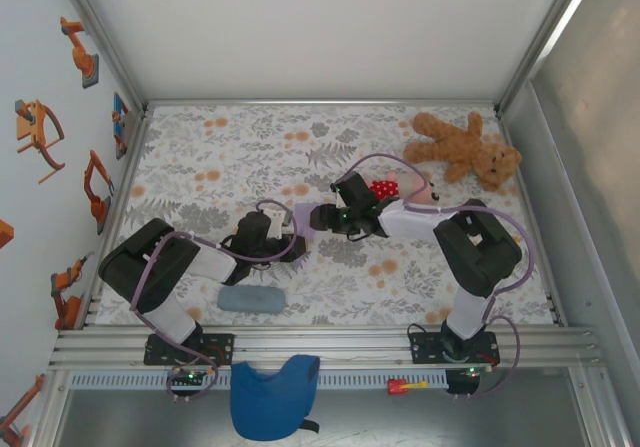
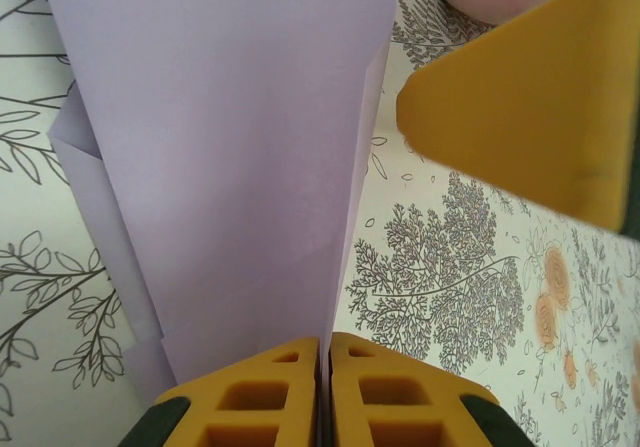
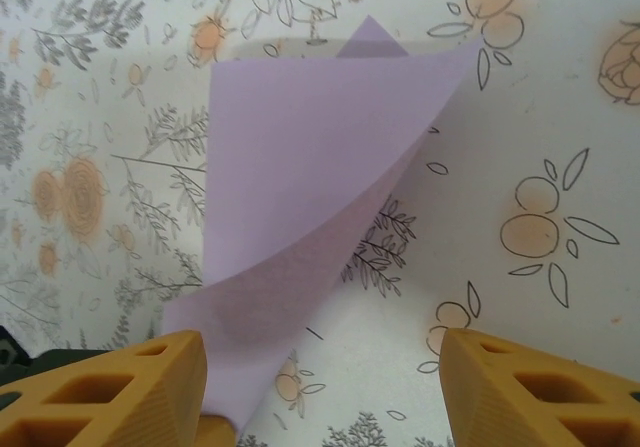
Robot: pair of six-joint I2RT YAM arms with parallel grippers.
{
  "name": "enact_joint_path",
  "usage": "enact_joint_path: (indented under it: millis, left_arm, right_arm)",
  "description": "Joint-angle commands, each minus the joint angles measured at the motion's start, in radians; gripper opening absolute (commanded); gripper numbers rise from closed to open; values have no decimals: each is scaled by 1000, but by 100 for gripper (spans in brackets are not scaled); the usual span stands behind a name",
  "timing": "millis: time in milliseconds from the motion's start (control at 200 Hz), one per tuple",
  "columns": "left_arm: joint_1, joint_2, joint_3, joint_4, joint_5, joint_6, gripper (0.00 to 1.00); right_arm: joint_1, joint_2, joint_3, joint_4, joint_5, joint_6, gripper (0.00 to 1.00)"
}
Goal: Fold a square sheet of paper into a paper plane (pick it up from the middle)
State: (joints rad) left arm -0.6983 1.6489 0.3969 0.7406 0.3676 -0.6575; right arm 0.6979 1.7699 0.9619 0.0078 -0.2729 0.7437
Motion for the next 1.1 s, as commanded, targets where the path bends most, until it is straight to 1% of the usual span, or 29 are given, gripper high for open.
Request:
enact_joint_path:
  millis: [0,155,280,371,431,521,641,706,836,1097]
  left_arm:
    - [7,-11,-8,-4,24,43,11]
    - [5,-44,-1,-52,24,122,11]
    - [-4,-65,-6,-63,3,192,11]
    - [-17,-78,-8,-63,-24,241,11]
    - [-23,-85,-11,-66,-39,257,11]
    - [-25,-94,-27,-38,-56,244,10]
    - [-23,-96,-50,-5,-91,193,10]
    - [-24,-94,-57,8,-90,159,10]
    - [-23,-74,-84,87,-78,95,11]
    - [-24,-55,-72,94,-63,87,11]
  right_arm:
    - [-2,-70,-19,58,6,61,62]
    - [-32,-112,-55,75,24,183,62]
    - [-51,-152,-73,15,72,259,62]
    - [-51,-194,-97,-3,108,269,62]
    - [-50,-214,-112,10,111,246,62]
    - [-51,-214,-119,28,83,204,62]
    - [-50,-197,-147,87,47,181,62]
    - [-49,-190,-158,108,41,174,62]
    - [-37,-182,-169,123,53,147,62]
    - [-19,-160,-167,135,55,138,62]
